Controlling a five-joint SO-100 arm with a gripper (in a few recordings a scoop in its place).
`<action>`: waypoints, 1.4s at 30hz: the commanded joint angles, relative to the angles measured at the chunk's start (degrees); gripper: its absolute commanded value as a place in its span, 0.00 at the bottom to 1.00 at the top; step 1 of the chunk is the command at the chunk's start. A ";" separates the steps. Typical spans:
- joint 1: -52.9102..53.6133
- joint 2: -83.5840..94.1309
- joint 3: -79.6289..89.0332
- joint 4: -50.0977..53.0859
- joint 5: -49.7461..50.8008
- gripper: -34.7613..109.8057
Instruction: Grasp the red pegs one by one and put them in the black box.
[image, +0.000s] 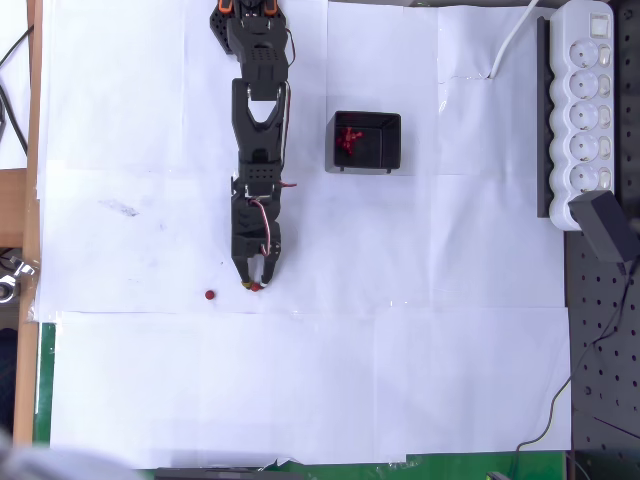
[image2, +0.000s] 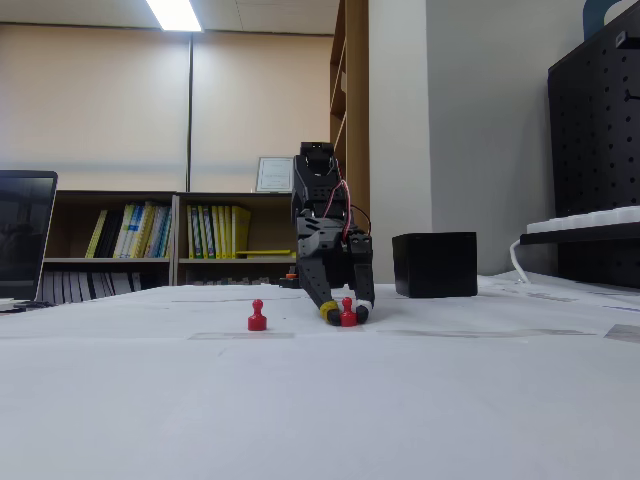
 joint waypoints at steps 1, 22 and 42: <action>-0.35 -3.96 2.29 4.92 -0.79 0.24; -24.52 -31.20 45.44 101.87 -19.60 0.24; -40.78 -31.64 21.45 100.55 -23.47 0.24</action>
